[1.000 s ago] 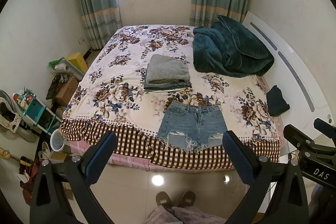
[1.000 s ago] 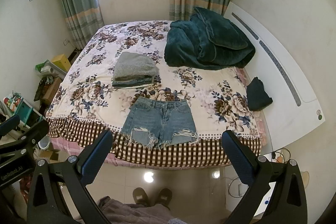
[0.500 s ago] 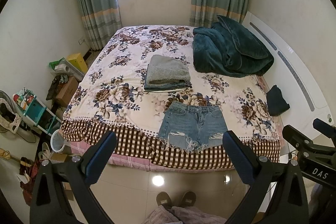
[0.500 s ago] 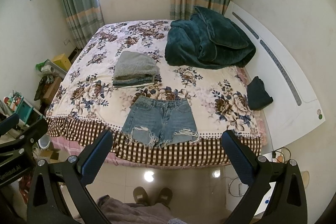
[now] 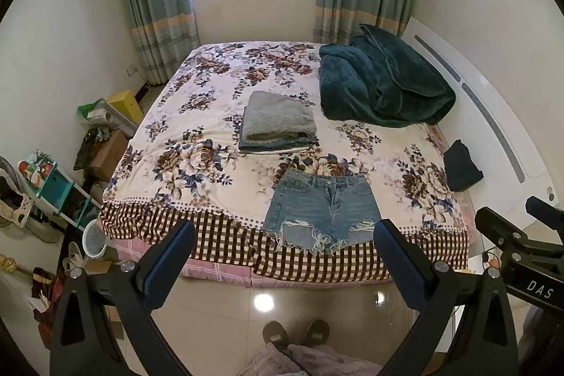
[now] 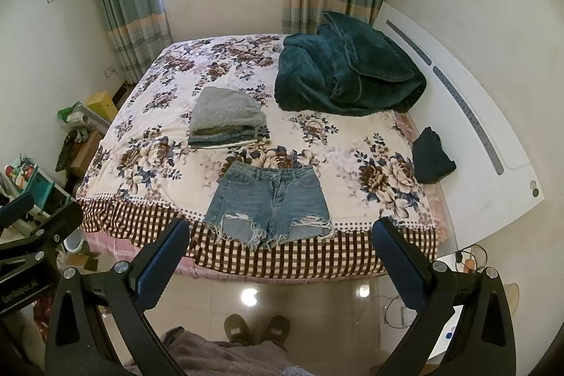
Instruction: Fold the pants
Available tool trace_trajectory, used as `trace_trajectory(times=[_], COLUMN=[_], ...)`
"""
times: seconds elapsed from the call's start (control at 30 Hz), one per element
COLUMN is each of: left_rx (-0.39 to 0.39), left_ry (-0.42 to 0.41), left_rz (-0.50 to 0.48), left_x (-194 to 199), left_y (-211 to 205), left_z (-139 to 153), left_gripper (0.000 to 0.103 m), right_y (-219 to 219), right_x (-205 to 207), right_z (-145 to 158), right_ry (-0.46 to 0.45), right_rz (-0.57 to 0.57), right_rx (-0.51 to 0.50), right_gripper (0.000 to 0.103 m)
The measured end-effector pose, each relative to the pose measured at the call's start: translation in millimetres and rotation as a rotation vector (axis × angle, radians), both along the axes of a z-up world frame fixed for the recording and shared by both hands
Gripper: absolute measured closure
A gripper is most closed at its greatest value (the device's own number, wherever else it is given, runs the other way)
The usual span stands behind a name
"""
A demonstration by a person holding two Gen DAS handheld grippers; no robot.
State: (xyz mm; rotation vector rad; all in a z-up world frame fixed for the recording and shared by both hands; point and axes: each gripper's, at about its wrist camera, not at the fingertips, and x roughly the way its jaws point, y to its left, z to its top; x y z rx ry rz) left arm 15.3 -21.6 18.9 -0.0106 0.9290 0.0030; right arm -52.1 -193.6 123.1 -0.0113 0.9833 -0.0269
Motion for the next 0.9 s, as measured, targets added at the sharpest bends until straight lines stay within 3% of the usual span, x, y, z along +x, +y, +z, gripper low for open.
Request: trace_trajectory(times=[0.3, 0.5, 0.73, 0.9], left_rx=[-0.012, 0.015, 0.105, 0.143], left_ry=[0.002, -0.036, -0.029, 0.090], left_rz=[-0.017, -0.003, 0.044, 0.071], left_x=[8.4, 32.8, 89.1, 143.5], left_y=[4.4, 24.8, 28.9, 7.9], left_z=[-5.5, -29.7, -95.6, -165.4], left_gripper=[0.000, 0.000, 0.000, 0.000], right_y=[8.2, 14.9, -22.5, -68.7], right_x=[6.5, 27.6, 99.6, 172.2], right_z=[-4.8, -27.7, -111.0, -197.1], right_ry=[0.009, 0.004, 0.084, 0.237], right_rz=[-0.024, -0.080, -0.158, -0.149], right_rx=[0.000, -0.005, 0.010, 0.067], right_gripper=[0.000, 0.000, 0.000, 0.000])
